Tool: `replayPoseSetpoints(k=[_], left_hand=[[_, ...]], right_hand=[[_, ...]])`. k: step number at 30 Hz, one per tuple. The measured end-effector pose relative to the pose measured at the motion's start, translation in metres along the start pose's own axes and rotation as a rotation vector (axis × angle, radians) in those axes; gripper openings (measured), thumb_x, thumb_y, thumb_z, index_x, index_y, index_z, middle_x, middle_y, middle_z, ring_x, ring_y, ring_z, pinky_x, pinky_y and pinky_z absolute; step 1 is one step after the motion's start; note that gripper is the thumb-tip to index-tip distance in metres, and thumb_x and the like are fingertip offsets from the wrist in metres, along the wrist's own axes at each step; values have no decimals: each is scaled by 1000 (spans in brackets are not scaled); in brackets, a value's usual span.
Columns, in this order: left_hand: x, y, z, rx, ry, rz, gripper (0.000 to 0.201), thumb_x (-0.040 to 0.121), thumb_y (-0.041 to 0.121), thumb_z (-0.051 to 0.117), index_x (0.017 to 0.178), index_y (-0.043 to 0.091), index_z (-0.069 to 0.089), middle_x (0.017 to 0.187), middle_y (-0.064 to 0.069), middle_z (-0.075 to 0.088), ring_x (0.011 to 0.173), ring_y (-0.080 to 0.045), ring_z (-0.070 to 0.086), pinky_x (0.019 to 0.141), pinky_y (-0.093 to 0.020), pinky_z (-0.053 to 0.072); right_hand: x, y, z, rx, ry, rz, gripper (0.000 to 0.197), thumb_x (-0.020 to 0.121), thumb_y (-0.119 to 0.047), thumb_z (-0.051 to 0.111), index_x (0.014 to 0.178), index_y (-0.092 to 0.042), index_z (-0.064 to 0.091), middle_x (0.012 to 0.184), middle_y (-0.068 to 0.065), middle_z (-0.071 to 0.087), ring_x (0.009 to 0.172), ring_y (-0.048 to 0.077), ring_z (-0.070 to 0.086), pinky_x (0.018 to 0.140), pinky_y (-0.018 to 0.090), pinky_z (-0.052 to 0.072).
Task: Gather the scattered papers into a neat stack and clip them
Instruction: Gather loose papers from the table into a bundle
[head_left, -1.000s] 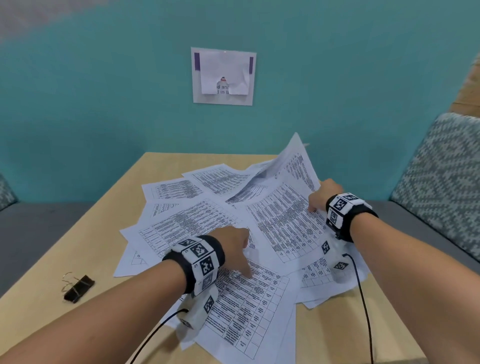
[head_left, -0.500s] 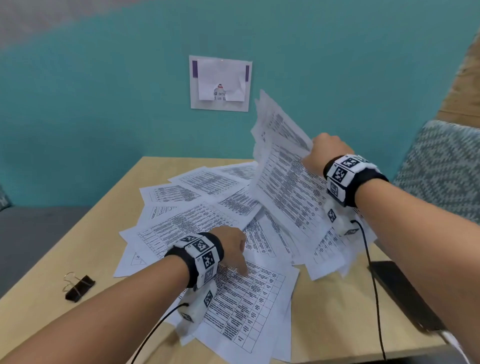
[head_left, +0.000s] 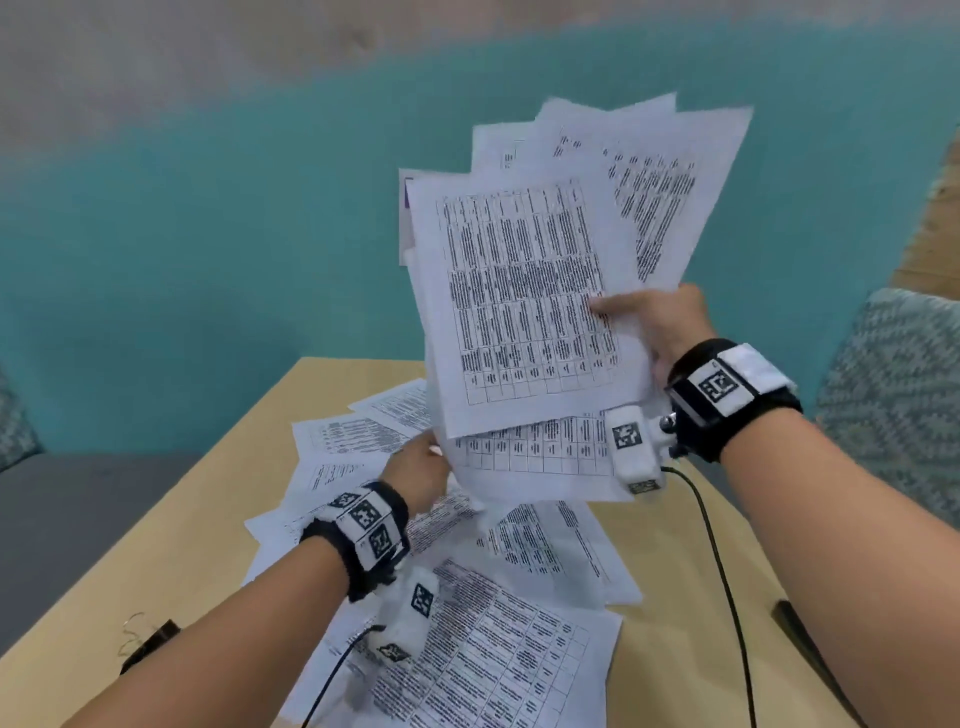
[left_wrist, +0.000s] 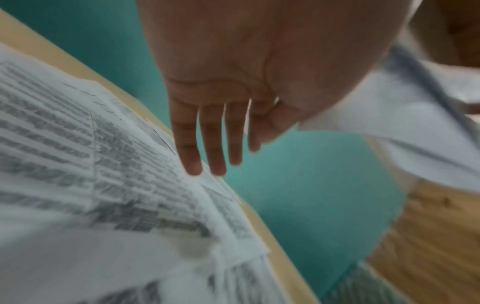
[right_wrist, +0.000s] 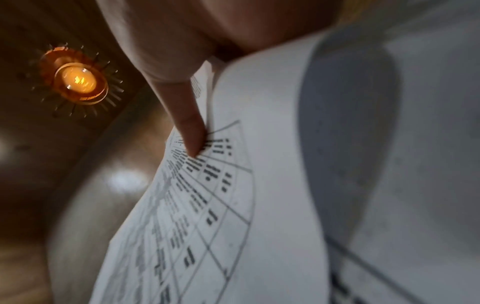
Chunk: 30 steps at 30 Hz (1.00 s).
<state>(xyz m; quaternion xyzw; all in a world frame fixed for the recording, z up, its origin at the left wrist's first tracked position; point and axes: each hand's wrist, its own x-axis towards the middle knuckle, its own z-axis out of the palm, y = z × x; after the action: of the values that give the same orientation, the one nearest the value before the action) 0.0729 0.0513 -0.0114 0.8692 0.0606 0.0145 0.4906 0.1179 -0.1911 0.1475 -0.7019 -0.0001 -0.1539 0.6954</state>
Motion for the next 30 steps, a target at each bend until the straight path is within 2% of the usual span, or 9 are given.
replayPoseSetpoints(k=[3,5,9,11,13,16,20,25,30], left_hand=[[-1,21,-28,-483,102,21,34,101,36,52,115,8,66,113,-12,75,97,-32,71,88,-49,57],[-8,35,-44,-886,-15,23,54,103,54,42,109,8,70,103,-11,79,97,-31,74,91,-51,52],[-2,44,-64,-1137,-261,66,92,88,84,32,139,13,60,135,-17,67,126,-39,63,103,-58,45],[6,45,-63,-967,-181,130,68,94,67,46,140,17,59,136,-11,68,126,-34,64,104,-55,46],[19,44,-58,-757,-6,168,45,92,30,70,134,15,63,130,-7,72,121,-31,67,108,-55,47],[34,39,-48,-643,232,195,40,90,-3,70,127,10,66,121,-4,74,113,-24,70,103,-44,52],[37,34,-41,-630,378,280,29,93,0,69,102,27,65,102,12,71,95,-3,66,79,-21,48],[47,21,-45,-605,396,191,30,91,6,73,119,14,66,116,-2,72,114,-26,66,105,-47,48],[55,21,-46,-613,400,191,34,92,3,71,124,13,64,111,7,71,111,-20,67,107,-44,48]], right_hand=[[9,26,1,65,-129,113,109,17,-31,99,114,4,66,108,15,76,99,38,72,99,60,50],[4,40,5,63,-199,160,93,28,-25,99,111,3,69,105,15,77,101,40,71,101,62,48],[-8,67,19,137,-221,183,52,56,0,89,104,6,70,98,20,77,91,39,75,92,59,55],[-9,79,27,124,-182,131,33,65,5,86,93,-1,69,91,14,78,86,35,75,89,53,58],[-10,85,34,101,-141,41,29,72,3,85,81,-12,62,83,3,72,75,20,71,78,37,60],[-8,96,44,107,-119,-85,32,76,-4,85,83,-21,59,84,-7,69,75,5,66,74,25,56],[-7,110,51,101,-115,-125,31,83,1,72,98,-22,55,98,-7,65,89,8,63,83,24,52],[-2,134,58,14,-121,-121,28,83,-1,76,109,-9,67,103,-1,75,96,18,72,94,44,57],[7,129,64,-40,-191,-172,29,87,-2,72,101,-27,67,103,-8,75,102,17,72,97,47,56]])
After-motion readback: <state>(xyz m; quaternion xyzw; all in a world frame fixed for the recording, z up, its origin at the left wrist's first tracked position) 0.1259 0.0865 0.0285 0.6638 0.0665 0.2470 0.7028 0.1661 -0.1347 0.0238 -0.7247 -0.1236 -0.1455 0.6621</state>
